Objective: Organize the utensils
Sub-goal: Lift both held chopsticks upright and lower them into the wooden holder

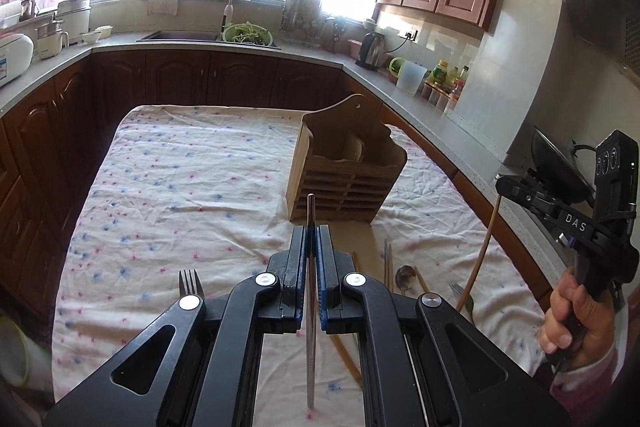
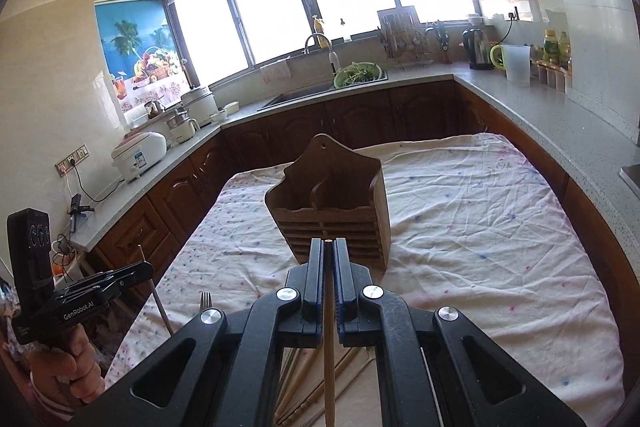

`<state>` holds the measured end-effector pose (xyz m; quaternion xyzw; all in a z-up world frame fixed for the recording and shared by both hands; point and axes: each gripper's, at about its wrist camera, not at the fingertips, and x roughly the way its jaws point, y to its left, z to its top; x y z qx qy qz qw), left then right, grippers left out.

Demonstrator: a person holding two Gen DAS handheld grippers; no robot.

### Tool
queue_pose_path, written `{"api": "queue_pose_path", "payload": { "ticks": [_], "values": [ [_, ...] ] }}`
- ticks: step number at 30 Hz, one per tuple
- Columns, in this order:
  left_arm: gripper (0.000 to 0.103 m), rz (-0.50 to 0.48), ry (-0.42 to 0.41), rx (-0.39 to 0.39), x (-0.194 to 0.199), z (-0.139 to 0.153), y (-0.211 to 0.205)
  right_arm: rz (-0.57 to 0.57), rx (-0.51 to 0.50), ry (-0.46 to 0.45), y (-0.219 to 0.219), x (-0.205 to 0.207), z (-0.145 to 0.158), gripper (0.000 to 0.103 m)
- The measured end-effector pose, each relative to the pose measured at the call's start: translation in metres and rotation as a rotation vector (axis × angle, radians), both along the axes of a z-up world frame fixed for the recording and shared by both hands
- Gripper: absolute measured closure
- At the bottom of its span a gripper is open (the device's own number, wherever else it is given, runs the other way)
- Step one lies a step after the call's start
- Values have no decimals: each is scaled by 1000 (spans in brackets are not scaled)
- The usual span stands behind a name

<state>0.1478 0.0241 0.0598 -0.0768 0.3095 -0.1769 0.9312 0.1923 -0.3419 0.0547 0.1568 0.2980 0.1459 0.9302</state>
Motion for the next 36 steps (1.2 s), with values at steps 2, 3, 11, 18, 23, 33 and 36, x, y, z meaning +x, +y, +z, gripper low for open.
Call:
{"api": "queue_pose_path", "payload": {
  "ticks": [2, 3, 11, 18, 23, 33, 36],
  "values": [
    [99, 2, -9, -3, -2, 3, 1, -1, 0, -14, -1, -2, 6, 99],
    [99, 2, -14, -4, -3, 4, 2, -2, 0, -19, -1, -2, 7, 99],
    [99, 4, -60, -15, -1, 20, 4, -14, 6, -64, -7, 2, 21, 99],
    [99, -9, -119, -30, 13, 42, -2, -46, 9, -128, -14, 18, 42, 99],
    [99, -8, -186, -36, 30, 67, -9, -75, 23, -188, -19, 37, 65, 99],
    [99, 31, -315, -69, 92, 120, -21, -147, 33, -284, -30, 97, 106, 99],
    [99, 51, -328, -80, 114, 124, -27, -167, 35, -295, -31, 116, 110, 99]
  ]
}}
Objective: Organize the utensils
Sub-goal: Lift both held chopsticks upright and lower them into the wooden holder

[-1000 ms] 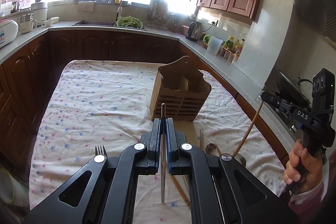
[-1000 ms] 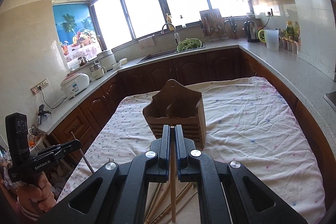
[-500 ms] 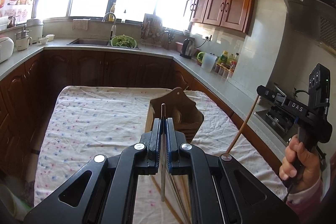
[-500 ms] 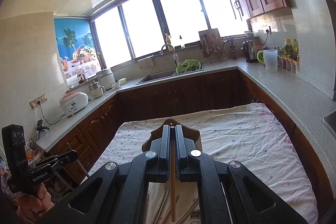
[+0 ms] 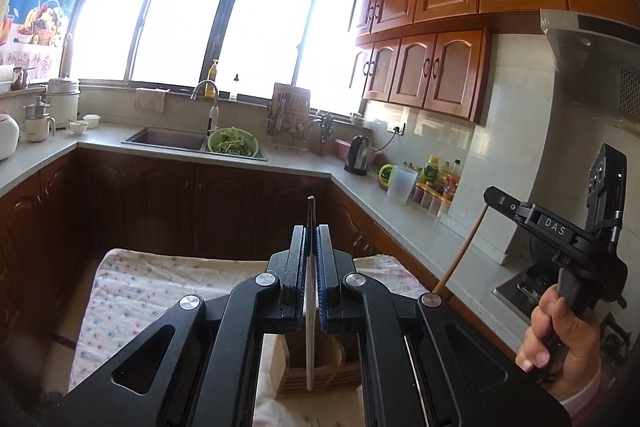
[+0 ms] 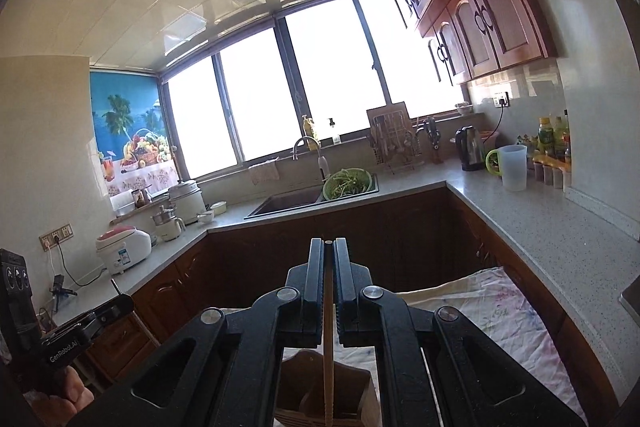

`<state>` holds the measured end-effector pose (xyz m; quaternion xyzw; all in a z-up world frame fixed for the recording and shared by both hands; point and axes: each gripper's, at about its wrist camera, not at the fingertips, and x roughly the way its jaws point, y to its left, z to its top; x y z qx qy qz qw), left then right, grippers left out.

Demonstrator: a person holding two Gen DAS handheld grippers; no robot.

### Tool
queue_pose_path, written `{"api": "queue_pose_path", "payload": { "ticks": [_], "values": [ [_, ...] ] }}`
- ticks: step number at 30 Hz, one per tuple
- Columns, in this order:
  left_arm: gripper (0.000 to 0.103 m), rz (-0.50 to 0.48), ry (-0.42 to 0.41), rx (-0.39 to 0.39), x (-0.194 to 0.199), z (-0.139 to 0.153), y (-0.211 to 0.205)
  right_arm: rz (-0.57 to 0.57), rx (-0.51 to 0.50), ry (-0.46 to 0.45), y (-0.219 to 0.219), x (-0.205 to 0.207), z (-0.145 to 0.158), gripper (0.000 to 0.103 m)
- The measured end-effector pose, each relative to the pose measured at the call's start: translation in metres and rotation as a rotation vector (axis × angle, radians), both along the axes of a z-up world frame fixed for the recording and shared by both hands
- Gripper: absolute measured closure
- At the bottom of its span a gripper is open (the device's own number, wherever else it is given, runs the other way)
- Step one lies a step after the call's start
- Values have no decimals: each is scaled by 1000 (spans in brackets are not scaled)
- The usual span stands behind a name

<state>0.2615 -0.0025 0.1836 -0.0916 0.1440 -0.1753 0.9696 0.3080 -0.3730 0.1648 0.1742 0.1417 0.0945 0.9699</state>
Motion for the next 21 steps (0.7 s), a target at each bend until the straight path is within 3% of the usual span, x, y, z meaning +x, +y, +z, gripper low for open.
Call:
{"api": "queue_pose_path", "payload": {
  "ticks": [4, 10, 21],
  "values": [
    [99, 31, 6, -27, 29, -11, -6, -9, 13, 10, 0, 21, -12, 99],
    [99, 68, 37, -23, 63, -48, -18, -8, 46, 64, 0, 45, -58, 99],
    [99, 107, 128, -32, 86, -109, -31, -37, 116, 130, -4, 57, -123, 98]
  ]
}}
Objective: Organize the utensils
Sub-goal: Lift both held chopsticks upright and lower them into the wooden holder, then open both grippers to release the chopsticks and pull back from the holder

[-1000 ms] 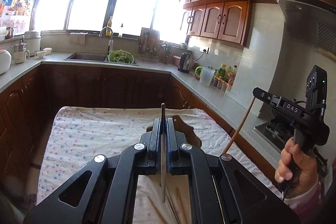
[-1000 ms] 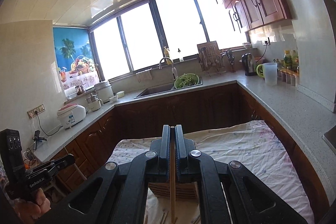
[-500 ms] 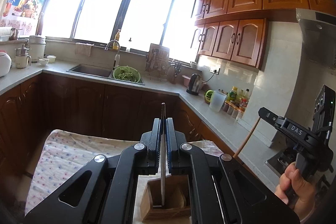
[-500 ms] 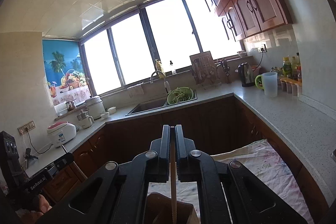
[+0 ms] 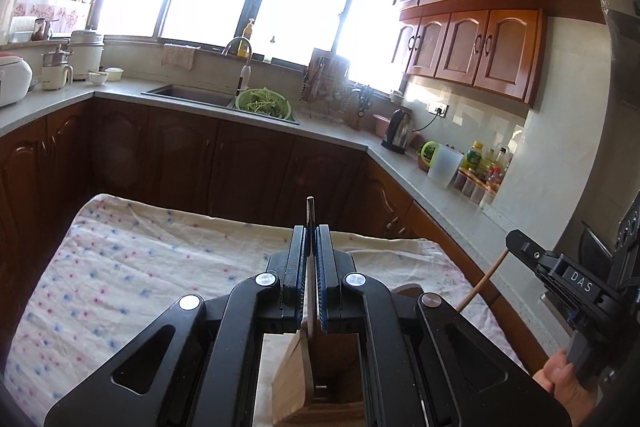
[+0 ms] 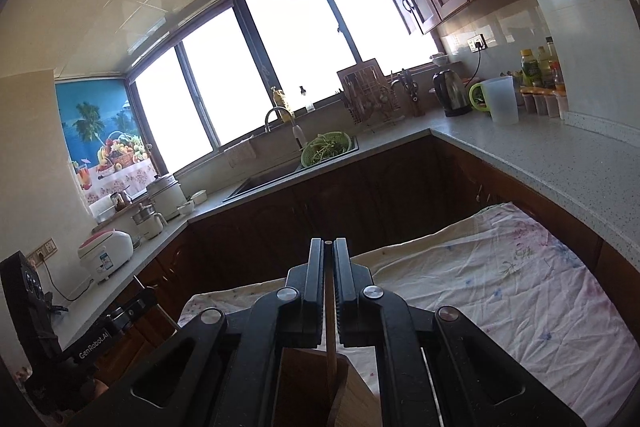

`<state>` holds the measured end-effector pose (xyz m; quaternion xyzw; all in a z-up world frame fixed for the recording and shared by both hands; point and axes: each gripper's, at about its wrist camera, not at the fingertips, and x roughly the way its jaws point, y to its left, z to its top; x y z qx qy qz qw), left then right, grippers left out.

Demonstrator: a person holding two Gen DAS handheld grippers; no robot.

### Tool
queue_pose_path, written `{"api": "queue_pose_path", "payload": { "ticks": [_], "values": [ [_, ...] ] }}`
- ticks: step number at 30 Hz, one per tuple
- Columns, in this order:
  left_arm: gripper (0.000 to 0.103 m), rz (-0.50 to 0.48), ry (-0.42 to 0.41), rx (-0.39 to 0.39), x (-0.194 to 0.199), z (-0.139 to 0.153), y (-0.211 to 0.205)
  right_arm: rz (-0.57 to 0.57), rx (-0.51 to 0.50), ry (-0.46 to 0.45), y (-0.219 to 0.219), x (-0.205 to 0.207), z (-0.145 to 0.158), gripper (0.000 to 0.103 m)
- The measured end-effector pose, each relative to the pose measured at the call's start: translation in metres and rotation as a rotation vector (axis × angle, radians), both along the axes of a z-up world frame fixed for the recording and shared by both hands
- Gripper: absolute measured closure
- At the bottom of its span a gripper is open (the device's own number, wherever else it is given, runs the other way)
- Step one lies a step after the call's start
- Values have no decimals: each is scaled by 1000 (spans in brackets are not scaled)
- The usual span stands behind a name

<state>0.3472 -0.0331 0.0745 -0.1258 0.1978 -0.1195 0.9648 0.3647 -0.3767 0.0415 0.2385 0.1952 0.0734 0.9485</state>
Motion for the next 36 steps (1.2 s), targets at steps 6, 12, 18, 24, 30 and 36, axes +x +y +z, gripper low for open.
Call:
{"api": "queue_pose_path", "payload": {
  "ticks": [6, 12, 18, 24, 30, 36],
  "values": [
    [98, 3, 47, -7, 7, -15, 2, -13, 13, 36, -7, 4, -11, 98],
    [97, 6, 53, 12, 9, -13, -1, -7, 8, 48, -7, 5, -12, 97],
    [93, 15, 72, 15, 6, -14, 2, 7, 9, 67, -7, 5, -11, 57],
    [42, 58, 58, 2, -15, -8, 16, -6, 38, 14, -15, -17, -2, 14],
    [21, 80, 82, -1, -43, -8, 30, 16, 61, 10, -18, -41, 5, 4],
    [17, 82, 121, 2, -77, -17, 42, 44, 51, 25, -14, -74, 4, 3]
  ]
}}
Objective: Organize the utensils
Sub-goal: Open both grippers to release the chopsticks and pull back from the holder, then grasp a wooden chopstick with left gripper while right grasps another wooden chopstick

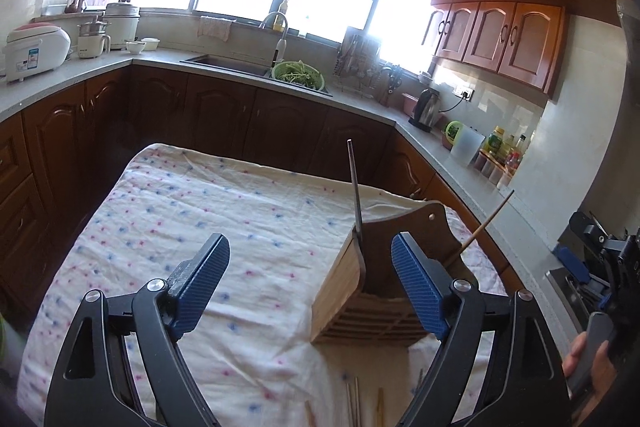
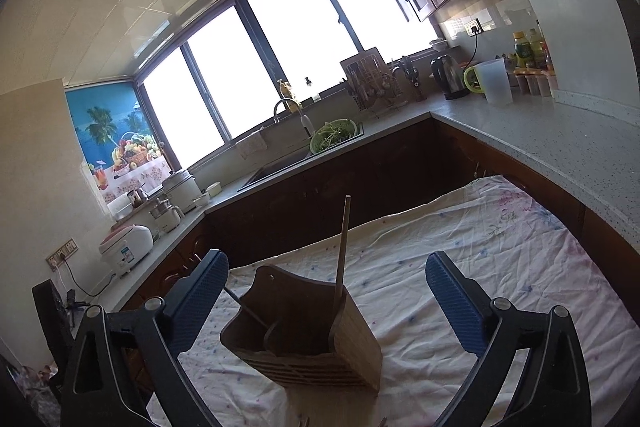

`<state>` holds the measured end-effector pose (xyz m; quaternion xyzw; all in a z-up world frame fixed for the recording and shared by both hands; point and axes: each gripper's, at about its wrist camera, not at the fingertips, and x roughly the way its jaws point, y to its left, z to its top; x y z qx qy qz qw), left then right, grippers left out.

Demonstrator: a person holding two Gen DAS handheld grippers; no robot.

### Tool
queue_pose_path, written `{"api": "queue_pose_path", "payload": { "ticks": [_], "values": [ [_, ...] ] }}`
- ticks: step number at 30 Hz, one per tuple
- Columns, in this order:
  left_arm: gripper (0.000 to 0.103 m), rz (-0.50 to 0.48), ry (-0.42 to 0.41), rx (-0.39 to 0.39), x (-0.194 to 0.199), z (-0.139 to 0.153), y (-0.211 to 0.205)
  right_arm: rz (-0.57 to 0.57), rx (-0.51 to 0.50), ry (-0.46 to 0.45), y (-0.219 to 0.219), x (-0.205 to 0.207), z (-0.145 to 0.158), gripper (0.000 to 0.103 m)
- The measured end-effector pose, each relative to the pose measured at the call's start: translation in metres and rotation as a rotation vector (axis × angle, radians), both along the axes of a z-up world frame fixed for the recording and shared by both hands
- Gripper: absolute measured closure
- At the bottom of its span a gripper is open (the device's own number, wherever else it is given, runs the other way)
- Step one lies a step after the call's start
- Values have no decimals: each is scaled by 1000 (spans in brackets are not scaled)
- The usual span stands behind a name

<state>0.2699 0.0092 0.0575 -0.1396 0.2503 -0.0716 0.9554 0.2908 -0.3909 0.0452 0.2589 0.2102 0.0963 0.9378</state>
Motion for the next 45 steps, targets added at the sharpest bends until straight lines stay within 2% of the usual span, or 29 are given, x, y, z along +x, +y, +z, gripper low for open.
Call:
{"api": "queue_pose_path", "payload": {
  "ticks": [11, 19, 24, 33, 35, 40, 41, 43, 45],
  "values": [
    [17, -11, 87, 10, -61, -31, 12, 29, 7, 89, 0, -67, -37, 3],
    [17, -28, 162, 18, -89, -59, 13, 52, -3, 166, 3, -101, -66, 3],
    [17, -36, 201, 21, -96, -74, 12, 61, -31, 188, 8, -113, -75, 3],
    [17, -64, 254, 47, -92, -86, 4, 83, -71, 261, 14, -111, -95, 5],
    [17, -72, 267, 52, -89, -89, 2, 88, -81, 275, 16, -110, -99, 9],
    [19, -93, 295, 80, -82, -96, -7, 100, -129, 330, 20, -107, -110, 37],
    [20, -101, 304, 86, -80, -99, -10, 105, -136, 343, 20, -106, -113, 40],
    [30, -117, 331, 96, -74, -104, -14, 113, -153, 373, 22, -103, -120, 49],
    [38, -140, 359, 102, -68, -111, -21, 125, -163, 399, 24, -100, -126, 54]
  ]
}}
